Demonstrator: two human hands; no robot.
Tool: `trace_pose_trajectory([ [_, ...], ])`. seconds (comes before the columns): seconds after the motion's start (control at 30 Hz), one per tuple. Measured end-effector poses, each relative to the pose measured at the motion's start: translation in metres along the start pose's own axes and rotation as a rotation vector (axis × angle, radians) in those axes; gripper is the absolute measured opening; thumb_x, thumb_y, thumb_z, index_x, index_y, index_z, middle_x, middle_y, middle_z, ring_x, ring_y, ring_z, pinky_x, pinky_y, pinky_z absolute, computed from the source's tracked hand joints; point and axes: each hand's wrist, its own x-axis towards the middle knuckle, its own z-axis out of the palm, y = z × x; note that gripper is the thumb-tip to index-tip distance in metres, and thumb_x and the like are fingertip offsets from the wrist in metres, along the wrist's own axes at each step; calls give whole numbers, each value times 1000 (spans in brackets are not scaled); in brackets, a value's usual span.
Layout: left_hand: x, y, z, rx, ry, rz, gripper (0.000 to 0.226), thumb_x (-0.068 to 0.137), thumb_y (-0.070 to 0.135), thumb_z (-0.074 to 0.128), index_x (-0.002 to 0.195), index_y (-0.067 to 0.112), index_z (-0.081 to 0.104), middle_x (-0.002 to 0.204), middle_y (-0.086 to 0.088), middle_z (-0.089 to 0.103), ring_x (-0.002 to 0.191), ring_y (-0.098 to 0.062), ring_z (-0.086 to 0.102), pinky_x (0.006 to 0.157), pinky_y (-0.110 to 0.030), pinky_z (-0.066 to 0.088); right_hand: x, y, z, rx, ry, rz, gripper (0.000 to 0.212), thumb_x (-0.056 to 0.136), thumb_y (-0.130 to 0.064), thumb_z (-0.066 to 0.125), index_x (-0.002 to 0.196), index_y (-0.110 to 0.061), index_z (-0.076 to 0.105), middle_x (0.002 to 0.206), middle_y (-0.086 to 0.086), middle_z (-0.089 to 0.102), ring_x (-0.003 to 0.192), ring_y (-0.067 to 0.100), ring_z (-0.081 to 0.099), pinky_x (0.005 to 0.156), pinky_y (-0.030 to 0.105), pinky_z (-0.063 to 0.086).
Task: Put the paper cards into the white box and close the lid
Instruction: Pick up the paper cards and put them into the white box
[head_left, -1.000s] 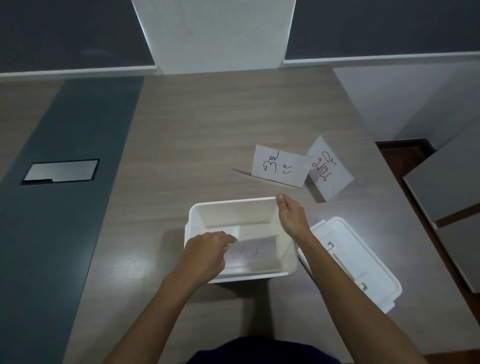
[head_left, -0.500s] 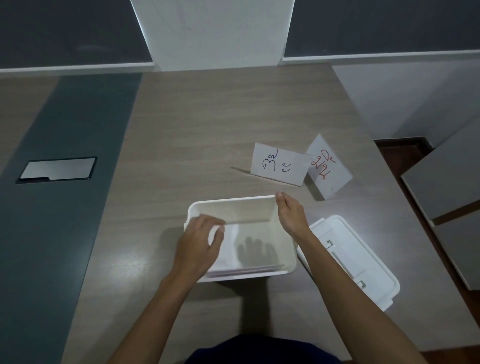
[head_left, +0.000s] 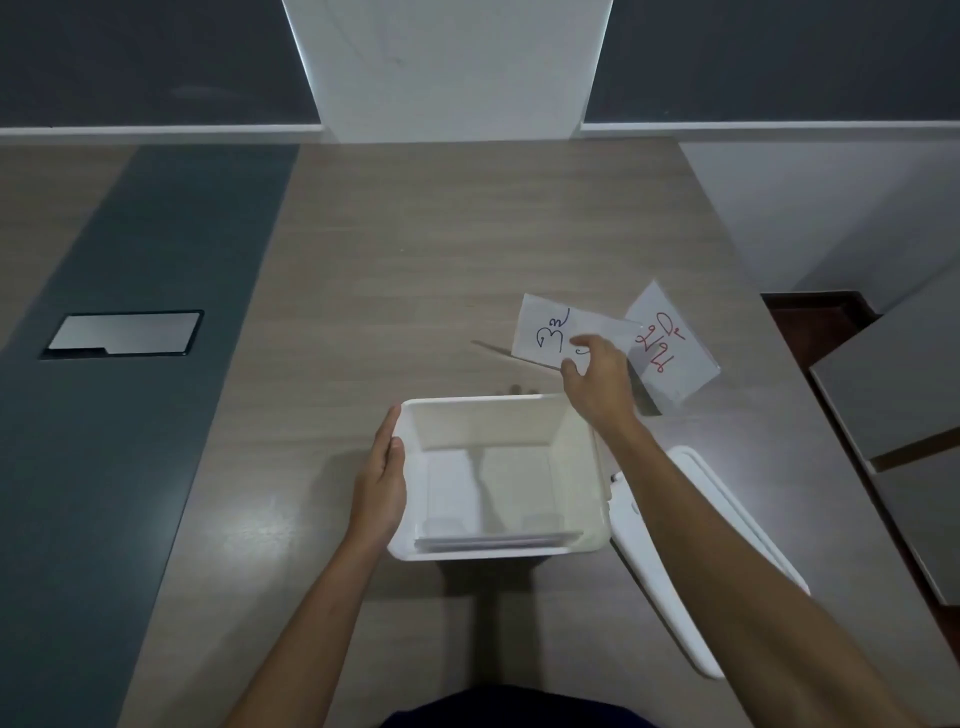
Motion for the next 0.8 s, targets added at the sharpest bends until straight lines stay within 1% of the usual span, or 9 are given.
trace_pose_trajectory([
  [0.07, -3, -1, 1, 16, -4, -6, 45, 104, 27, 30, 143, 47, 38, 124, 24, 47, 96, 18, 48, 90, -17, 32, 17, -1, -4, -157, -4, -88, 47, 91, -18, 58, 135, -9, 45, 142, 12, 47, 140, 31, 31, 115, 43, 27],
  [0.17, -8, -4, 7, 33, -22, -2, 44, 104, 27, 29, 141, 48, 38, 107, 36, 49, 79, 32, 47, 78, -11, 35, 43, 5, -18, -391, -51, -114, 61, 94, -22, 55, 147, -8, 30, 156, 11, 31, 149, 32, 12, 122, 43, 11],
  [0.27, -10, -4, 16, 42, -51, 3, 43, 104, 29, 29, 139, 52, 38, 108, 39, 48, 85, 29, 50, 78, -9, 37, 58, 20, -31, -559, -124, -23, 59, 96, -26, 52, 148, -11, 29, 151, 16, 40, 144, 36, 25, 120, 49, 10],
  [0.33, -9, -7, 23, 24, -70, 18, 43, 103, 30, 30, 139, 53, 37, 126, 31, 48, 106, 13, 50, 93, -17, 38, 60, 29, -37, -592, -93, 24, 49, 96, -25, 52, 143, -17, 42, 141, 14, 52, 132, 36, 43, 116, 52, 17],
  [0.4, -6, -10, 26, 25, -73, 22, 43, 103, 31, 31, 139, 53, 37, 134, 24, 46, 119, -1, 46, 102, -25, 37, 56, 35, -40, -546, -22, 31, 35, 95, -19, 52, 130, -21, 57, 128, 11, 64, 117, 34, 55, 105, 50, 32],
  [0.53, -5, -13, 27, 30, -77, 18, 43, 103, 31, 31, 142, 49, 37, 131, 22, 46, 115, -3, 46, 98, -24, 36, 38, 36, -36, -358, 62, -13, 19, 92, -12, 57, 106, -17, 70, 104, 10, 74, 92, 30, 66, 81, 39, 50],
  [0.6, -2, -15, 27, 34, -79, 18, 43, 103, 32, 31, 140, 52, 37, 131, 21, 46, 115, -5, 47, 98, -26, 37, 25, 27, -35, -221, 138, -50, 18, 92, -10, 60, 106, -12, 71, 104, 10, 74, 92, 29, 68, 77, 33, 52],
  [0.7, 2, -17, 28, 38, -89, 13, 42, 103, 33, 32, 138, 54, 38, 129, 25, 47, 116, -5, 49, 101, -28, 40, 1, 0, -45, -41, 257, -142, 15, 91, -12, 61, 102, -11, 72, 102, 6, 74, 92, 22, 67, 73, 17, 44],
  [0.8, 4, -16, 29, 25, -90, 25, 42, 102, 30, 33, 138, 52, 41, 125, 38, 45, 116, 5, 48, 100, -21, 34, -32, -31, -64, 104, 347, -317, 14, 90, -12, 64, 101, -12, 72, 97, -3, 73, 89, 12, 65, 81, 16, 45],
])
